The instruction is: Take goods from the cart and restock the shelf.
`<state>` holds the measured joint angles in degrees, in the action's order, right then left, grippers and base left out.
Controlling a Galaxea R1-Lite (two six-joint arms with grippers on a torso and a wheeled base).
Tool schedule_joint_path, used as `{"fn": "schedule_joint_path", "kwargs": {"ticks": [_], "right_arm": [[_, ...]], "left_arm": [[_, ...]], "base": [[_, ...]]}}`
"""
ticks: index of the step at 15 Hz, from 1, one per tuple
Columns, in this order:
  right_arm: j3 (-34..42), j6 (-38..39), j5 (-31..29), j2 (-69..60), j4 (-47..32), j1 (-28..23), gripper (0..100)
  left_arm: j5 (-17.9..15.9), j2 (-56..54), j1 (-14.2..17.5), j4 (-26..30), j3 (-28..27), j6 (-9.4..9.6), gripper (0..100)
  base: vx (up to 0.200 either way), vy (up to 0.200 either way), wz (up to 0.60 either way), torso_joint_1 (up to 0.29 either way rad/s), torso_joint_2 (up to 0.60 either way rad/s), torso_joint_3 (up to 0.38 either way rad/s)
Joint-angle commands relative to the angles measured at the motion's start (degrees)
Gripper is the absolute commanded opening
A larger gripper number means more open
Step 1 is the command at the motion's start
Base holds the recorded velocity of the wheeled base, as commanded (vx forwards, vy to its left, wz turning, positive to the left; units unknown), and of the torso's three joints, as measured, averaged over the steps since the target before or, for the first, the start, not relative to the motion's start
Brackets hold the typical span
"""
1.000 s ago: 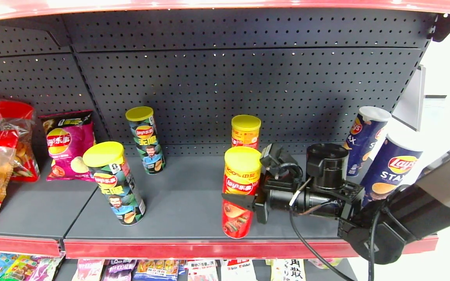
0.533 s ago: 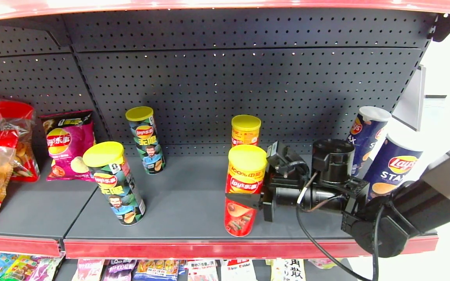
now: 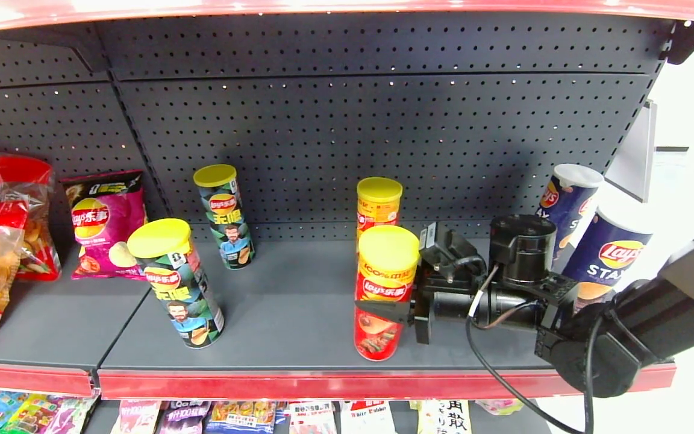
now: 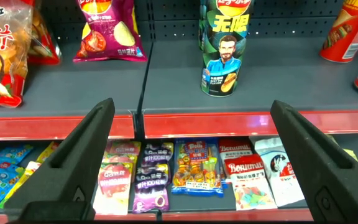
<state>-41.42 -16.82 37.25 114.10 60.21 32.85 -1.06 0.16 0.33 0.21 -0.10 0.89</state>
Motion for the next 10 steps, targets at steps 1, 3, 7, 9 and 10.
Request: {"fn": "schedule_joint_path", "kwargs": {"ticks": [1, 3, 7, 9, 10], "right_arm": [[0.12, -0.14, 0.10, -0.81, -0.62, -0.07, 0], [0.20, -0.14, 0.10, -1.08, -1.23, -0.07, 0], [0.64, -2.86, 0.71, -0.55, -1.67, -0.51, 0], [0.64, -2.86, 0.71, -0.46, -2.73, -0.25, 0], [0.64, -2.86, 0.71, -0.46, -2.99, -0.07, 0]], "left_arm": [[0.01, 0.02, 0.02, -0.03, 0.01, -0.01, 100], [0.01, 0.02, 0.02, -0.03, 0.01, -0.01, 100], [0.01, 0.02, 0.02, -0.03, 0.01, -0.01, 100], [0.01, 0.02, 0.02, -0.03, 0.01, -0.01, 100], [0.01, 0.02, 0.02, -0.03, 0.01, -0.01, 100]], "base": [[0.000, 0.000, 0.00, 0.000, 0.00, 0.000], [0.000, 0.000, 0.00, 0.000, 0.00, 0.000], [0.000, 0.000, 0.00, 0.000, 0.00, 0.000], [0.000, 0.000, 0.00, 0.000, 0.00, 0.000], [0.000, 0.000, 0.00, 0.000, 0.00, 0.000]]}}
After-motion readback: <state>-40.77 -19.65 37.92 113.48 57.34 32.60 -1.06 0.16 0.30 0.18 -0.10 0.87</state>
